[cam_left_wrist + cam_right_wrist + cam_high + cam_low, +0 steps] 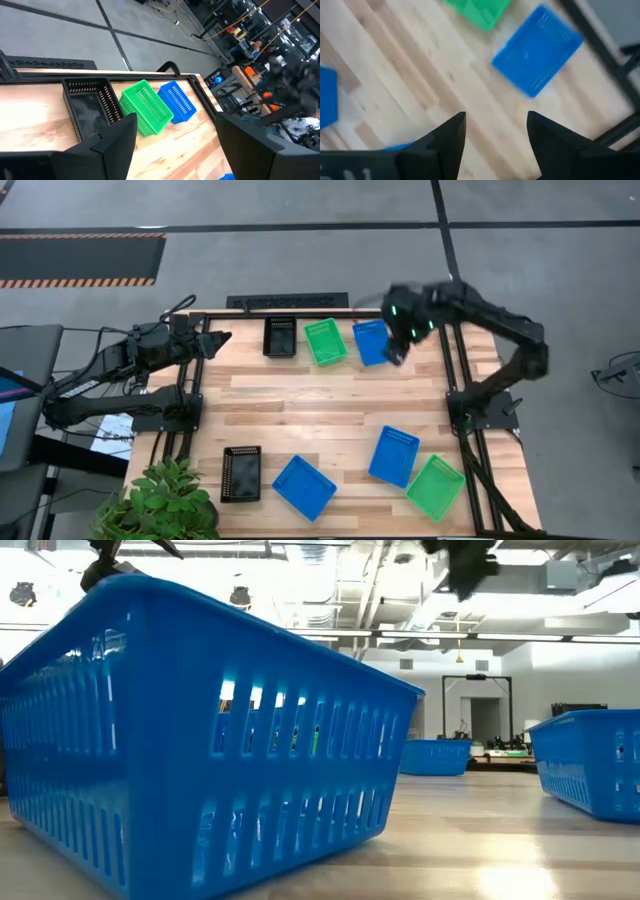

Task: Stack baskets by color
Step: Stack the bottom right blue bin on top of the top blue bin

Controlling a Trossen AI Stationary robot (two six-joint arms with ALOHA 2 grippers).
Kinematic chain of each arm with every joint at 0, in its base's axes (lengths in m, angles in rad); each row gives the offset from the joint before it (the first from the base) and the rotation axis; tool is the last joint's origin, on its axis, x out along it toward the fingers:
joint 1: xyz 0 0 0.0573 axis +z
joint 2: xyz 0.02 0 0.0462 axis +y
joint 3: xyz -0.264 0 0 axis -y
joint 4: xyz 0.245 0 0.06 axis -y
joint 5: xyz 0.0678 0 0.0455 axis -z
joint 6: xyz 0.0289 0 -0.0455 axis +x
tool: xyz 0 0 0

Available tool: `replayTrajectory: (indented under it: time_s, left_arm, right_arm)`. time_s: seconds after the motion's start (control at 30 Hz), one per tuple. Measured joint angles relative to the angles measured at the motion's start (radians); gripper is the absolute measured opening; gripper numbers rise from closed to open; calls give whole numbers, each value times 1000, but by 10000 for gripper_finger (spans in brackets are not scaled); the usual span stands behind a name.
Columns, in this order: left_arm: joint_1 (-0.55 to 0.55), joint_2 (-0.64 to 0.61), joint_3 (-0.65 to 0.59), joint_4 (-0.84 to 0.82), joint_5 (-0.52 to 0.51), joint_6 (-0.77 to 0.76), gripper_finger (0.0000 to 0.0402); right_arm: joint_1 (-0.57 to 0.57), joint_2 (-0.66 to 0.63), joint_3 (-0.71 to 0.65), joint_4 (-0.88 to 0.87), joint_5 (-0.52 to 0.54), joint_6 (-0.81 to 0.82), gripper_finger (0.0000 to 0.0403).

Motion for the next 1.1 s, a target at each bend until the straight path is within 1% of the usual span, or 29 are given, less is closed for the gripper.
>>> replayTrajectory:
  time_s: [0.1,0.23,0.33,0.43,0.57,0.7,0.83,0.93,1.1]
  left_arm:
    - [0,0,0,0,0,0,256]
    - [0,0,0,0,18,1,256]
    - [0,0,0,0,21,1,256]
    - [0,0,0,0,21,1,256]
    - [0,0,0,-1,19,1,256]
    - [0,0,0,-3,16,0,256]
    - [0,0,0,-4,16,0,256]
    - [0,0,0,-5,16,0,256]
    - [0,0,0,-5,15,-1,256]
  right_arm:
    - [105,-103,-204,43,1,119,230]
    - [260,-199,-467,155,-5,236,230]
    - [365,-235,-629,268,-40,285,230]
    - [440,-232,-741,419,-101,325,230]
    - [499,-190,-811,538,-135,351,230]
    - [527,-121,-836,540,-138,346,230]
    - [534,-53,-867,551,-143,311,230]
    - [525,-11,-884,568,-178,288,230]
    - [525,0,-919,663,-198,273,226]
